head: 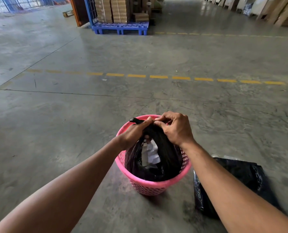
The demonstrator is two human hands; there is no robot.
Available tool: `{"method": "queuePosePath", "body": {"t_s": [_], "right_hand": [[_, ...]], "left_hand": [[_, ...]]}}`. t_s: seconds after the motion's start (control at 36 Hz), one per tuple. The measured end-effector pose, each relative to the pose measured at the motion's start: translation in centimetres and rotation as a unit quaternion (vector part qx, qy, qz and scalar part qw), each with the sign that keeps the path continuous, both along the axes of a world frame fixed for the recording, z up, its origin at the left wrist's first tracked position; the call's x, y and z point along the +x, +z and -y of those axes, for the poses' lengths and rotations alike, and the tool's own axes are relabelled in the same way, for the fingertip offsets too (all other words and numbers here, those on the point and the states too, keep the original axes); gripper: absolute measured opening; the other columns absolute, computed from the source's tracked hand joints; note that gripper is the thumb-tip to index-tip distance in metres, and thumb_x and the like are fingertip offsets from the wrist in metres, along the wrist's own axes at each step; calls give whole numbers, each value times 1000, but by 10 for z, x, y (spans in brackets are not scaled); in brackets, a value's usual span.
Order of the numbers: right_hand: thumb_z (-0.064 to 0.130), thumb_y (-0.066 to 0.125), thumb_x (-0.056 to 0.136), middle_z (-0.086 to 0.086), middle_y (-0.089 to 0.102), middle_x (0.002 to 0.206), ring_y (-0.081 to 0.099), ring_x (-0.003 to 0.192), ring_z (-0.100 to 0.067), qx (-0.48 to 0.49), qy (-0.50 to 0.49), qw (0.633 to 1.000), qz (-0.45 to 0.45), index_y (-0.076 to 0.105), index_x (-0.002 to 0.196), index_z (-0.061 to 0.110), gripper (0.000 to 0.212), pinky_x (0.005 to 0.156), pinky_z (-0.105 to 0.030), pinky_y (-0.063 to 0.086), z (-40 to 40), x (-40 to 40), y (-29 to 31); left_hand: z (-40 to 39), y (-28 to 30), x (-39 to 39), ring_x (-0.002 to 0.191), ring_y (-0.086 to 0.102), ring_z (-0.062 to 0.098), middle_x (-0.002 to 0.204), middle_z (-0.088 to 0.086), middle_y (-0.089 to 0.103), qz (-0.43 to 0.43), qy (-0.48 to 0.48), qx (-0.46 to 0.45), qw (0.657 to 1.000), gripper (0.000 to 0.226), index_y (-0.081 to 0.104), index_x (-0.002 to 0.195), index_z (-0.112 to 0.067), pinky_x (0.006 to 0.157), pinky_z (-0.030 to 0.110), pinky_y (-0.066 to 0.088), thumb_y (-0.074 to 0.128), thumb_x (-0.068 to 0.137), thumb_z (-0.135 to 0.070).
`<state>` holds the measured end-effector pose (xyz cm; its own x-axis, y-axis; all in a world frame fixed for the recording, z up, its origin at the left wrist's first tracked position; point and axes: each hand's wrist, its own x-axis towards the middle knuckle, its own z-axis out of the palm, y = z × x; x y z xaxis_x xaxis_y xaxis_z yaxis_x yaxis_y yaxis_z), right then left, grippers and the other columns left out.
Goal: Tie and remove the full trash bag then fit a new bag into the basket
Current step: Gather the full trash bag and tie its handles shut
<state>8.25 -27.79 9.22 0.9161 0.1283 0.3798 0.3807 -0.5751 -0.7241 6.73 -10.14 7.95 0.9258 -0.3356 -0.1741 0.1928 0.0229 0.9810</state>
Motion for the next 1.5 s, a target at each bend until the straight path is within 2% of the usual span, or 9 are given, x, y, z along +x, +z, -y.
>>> {"method": "queuePosePath", "body": {"t_s": [0.11, 0.28, 0.56, 0.72, 0.92, 1.08, 1.17, 1.28, 1.5], "right_hand": [[31, 84, 74, 14, 76, 75, 71, 70, -1, 3, 9, 999, -31, 80, 78, 26, 8, 72, -34, 59, 1, 0, 0], [33, 79, 79, 9, 74, 72, 70, 70, -7, -13, 4, 997, -74, 72, 74, 22, 13, 73, -37, 58, -6, 3, -5], [34, 70, 86, 6, 65, 83, 60, 76, -16, -125, 35, 991, -14, 61, 80, 21, 17, 71, -39, 52, -11, -1, -4], [37, 68, 87, 7, 61, 82, 59, 75, -17, -140, 34, 989, 30, 60, 80, 22, 19, 66, -34, 47, -12, -21, 1], [33, 69, 84, 7, 63, 74, 58, 69, -13, -62, 30, 997, -40, 58, 75, 20, 20, 66, -38, 48, -18, -61, -44], [35, 66, 78, 3, 66, 76, 65, 73, -21, -83, 2, 996, -37, 66, 73, 19, 17, 64, -33, 48, -23, -67, -51], [23, 62, 77, 4, 58, 75, 55, 69, -15, -11, -60, 998, 13, 56, 73, 19, 8, 64, -29, 41, -23, -56, -42], [15, 51, 80, -1, 67, 100, 64, 95, -20, 27, 13, 1000, 7, 61, 100, 14, 22, 86, -35, 51, -25, -29, -23], [18, 45, 99, -5, 64, 78, 58, 67, -16, 140, 79, 920, -357, 68, 99, 14, 23, 62, -30, 49, -25, -3, -26]], "left_hand": [[-7, 1, 5, 50, 39, 12, 70, 13, 40, 7, -5, 42, 999, 38, 58, 111, -5, 50, 24, 39, 36, 110, -36], [-11, 4, 4, 52, 48, 21, 58, 12, 54, -43, -78, 4, 996, 51, 59, 97, -2, 58, 30, 42, 27, 111, -38], [-31, -11, 6, 73, 65, 20, 122, 25, 72, -216, -115, -185, 952, 49, 61, 110, -10, 77, 34, 53, 28, 107, -47], [-29, -12, 8, 65, 70, 20, 91, 13, 75, -236, 13, -235, 943, 48, 65, 106, -8, 73, 33, 60, 31, 109, -42], [-16, 4, 7, 49, 52, 13, 72, 7, 65, -196, 12, -92, 976, 44, 61, 101, -13, 60, 29, 45, 30, 110, -42], [-10, 10, 0, 55, 60, 25, 75, 18, 64, -16, 12, 111, 994, 41, 56, 103, -3, 59, 34, 53, 32, 111, -35], [-16, 2, -3, 69, 63, 31, 84, 15, 68, 171, -40, 320, 931, 30, 58, 96, -7, 75, 51, 57, 38, 109, -26], [-31, -18, -11, 113, 63, 24, 127, -2, 64, 435, -131, 532, 714, 32, 62, 119, -22, 97, 46, 49, 37, 105, -38], [-36, -33, -31, 118, 56, 25, 134, 4, 57, 518, -112, 516, 673, 20, 68, 112, -19, 106, 38, 39, 54, 100, -26]]}}
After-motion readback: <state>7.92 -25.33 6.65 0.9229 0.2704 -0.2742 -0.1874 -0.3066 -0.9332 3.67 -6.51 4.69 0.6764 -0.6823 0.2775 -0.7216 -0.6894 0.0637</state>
